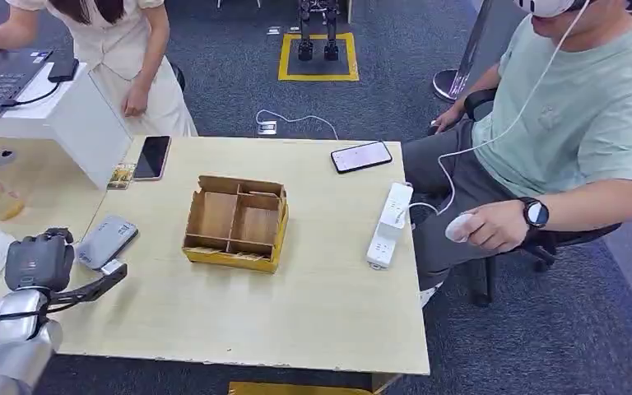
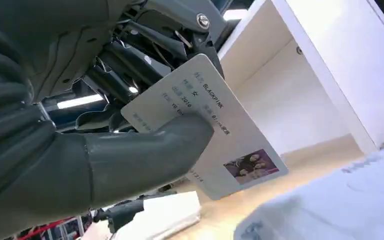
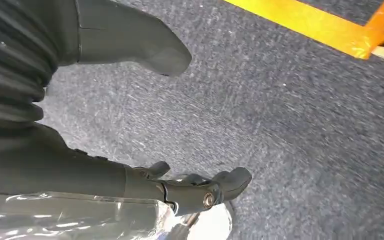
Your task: Pass the card to the sensor for recognition and then transmit it.
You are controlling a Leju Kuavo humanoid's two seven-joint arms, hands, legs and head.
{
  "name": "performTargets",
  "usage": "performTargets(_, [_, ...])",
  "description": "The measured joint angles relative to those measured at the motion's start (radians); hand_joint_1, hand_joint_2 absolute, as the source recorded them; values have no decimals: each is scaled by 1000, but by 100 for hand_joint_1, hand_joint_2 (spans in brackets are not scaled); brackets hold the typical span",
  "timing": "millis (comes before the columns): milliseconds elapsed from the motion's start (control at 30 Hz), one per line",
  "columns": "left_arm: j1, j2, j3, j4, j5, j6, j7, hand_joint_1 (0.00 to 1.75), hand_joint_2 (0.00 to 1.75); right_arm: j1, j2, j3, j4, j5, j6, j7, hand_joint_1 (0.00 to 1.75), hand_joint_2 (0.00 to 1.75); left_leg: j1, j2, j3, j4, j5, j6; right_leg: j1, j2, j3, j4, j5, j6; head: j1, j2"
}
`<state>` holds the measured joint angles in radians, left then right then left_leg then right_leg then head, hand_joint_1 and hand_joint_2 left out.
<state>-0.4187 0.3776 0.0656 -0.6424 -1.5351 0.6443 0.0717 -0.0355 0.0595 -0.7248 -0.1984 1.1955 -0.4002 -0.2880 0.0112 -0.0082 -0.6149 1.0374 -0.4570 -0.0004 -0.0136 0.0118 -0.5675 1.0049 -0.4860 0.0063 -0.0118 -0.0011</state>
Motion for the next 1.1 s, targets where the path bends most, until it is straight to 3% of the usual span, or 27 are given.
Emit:
performTargets(600, [68,-84,15,-21,15,0,-58,175,175,-5,5,-32,0,5,-1,-1,0,175,0,-1,0,0,0,0,0,-1,1,0,0,0,0,0])
performTargets(800, [68,-108,15,-32,97,0,-122,175,175,-5,5,-43,0,15,-1,-1,0,175,0,-1,0,0,0,0,0,-1,1,0,0,0,0,0])
performTargets(1100, [68,-137,15,-34,84,0,-117,175,175,-5,6,-52,0,16,-1,-2,0,175,0,-1,0,0,0,0,0,-1,1,0,0,0,0,0])
